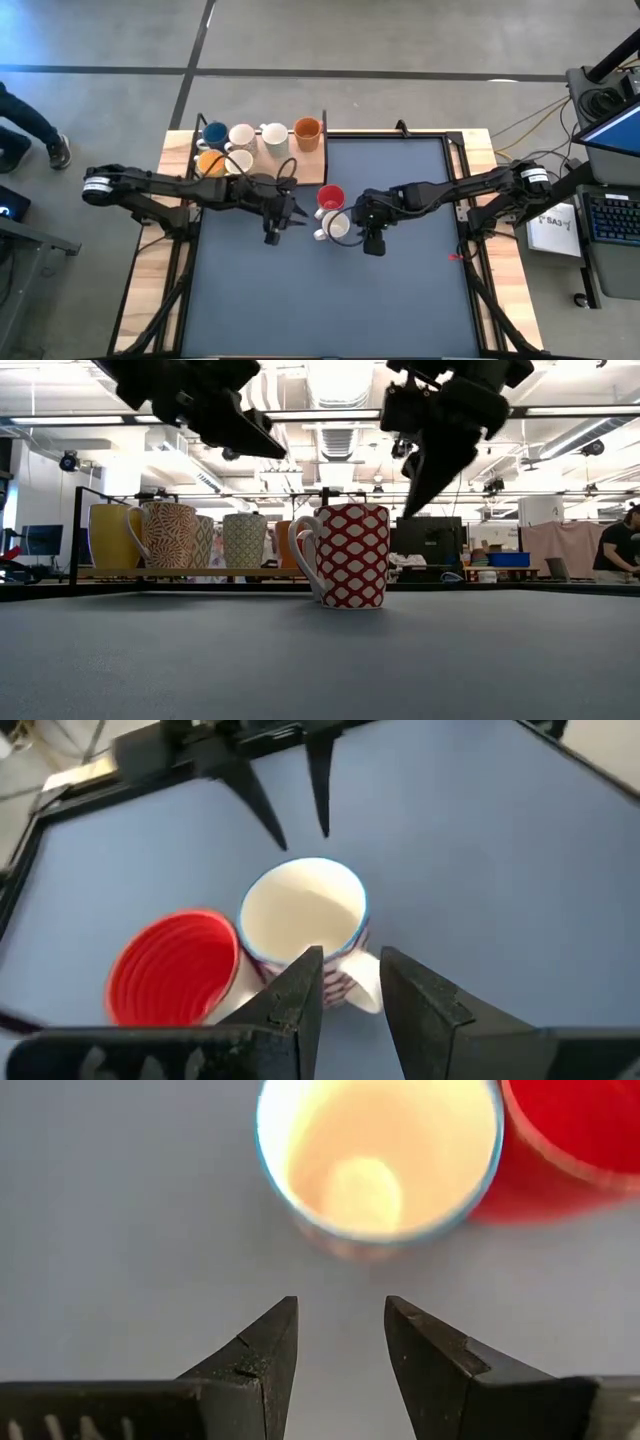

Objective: Place coffee mugs
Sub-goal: Put the red patterned mug on the shelf

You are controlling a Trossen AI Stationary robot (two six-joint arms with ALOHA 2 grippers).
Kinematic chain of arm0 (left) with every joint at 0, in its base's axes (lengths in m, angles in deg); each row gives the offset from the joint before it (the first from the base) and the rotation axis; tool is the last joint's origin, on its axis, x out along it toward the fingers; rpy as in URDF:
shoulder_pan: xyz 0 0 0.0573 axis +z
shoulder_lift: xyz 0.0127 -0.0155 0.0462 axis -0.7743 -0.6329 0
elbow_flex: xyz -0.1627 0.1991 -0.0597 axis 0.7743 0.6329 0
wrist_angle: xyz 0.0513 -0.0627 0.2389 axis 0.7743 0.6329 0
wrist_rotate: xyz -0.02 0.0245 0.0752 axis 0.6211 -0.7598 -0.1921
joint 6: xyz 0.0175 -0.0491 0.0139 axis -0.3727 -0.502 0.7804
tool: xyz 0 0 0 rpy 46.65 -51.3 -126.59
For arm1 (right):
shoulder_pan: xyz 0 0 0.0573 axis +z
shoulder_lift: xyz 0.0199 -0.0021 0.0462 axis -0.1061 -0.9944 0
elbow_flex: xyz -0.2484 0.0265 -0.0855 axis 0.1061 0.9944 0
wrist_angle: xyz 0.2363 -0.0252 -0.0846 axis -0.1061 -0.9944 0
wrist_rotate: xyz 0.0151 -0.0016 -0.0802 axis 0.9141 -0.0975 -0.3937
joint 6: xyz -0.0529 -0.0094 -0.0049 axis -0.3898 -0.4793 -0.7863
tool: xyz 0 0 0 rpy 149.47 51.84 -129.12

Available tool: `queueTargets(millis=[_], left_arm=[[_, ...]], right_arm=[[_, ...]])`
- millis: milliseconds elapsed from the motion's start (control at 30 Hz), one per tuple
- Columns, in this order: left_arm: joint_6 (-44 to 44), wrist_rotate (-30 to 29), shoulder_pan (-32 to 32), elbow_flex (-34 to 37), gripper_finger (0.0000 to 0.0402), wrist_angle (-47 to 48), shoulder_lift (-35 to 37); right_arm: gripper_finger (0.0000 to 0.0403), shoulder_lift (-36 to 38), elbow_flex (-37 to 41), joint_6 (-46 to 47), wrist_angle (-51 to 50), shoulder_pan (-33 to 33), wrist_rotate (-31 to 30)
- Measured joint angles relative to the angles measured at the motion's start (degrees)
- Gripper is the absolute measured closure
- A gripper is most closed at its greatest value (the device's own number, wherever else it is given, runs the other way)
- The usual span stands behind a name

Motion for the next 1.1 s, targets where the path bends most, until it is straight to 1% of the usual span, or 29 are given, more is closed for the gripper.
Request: queueTargets(millis=[100, 200, 367, 533, 600, 767, 1100], left_arm=[[1.69, 0.1, -0.02, -1.43, 0.0317, 0.05, -2.86], [3.24, 0.07, 0.0, -2.39, 0.0317, 1.58, -5.84], [5.83, 0.13, -0.08, -4.18, 0.0317, 1.16, -10.29], [6.0, 0.12, -0.11, -6.64, 0.0317, 1.1, -13.6], [6.0, 0.29, -0.11, -7.08, 0.0317, 1.41, -14.34], [6.87, 2.99, -0.25, -7.78, 0.0317, 1.08, -15.5], [7.93, 3.15, -0.88, -7.82, 0.0317, -1.12, -16.09]], right_arm=[[0.0262, -0.24, 0.0, -0.06, 3.94, 0.02, 0.0], [0.0262, -0.68, 0.14, -0.06, 4.25, 0.02, -0.02], [0.0262, -1.84, 0.84, 0.31, 4.3, 0.04, 0.0], [0.0262, -2.75, 1.62, 0.93, 4.68, 0.15, 0.04], [0.0262, -2.73, 2.18, 1.04, 6.44, 0.15, 0.04], [0.0262, -2.75, 2.56, 1.36, 7.47, 0.15, 0.07], [0.0262, -3.69, 2.56, 1.25, 10.74, 0.15, 0.04]])
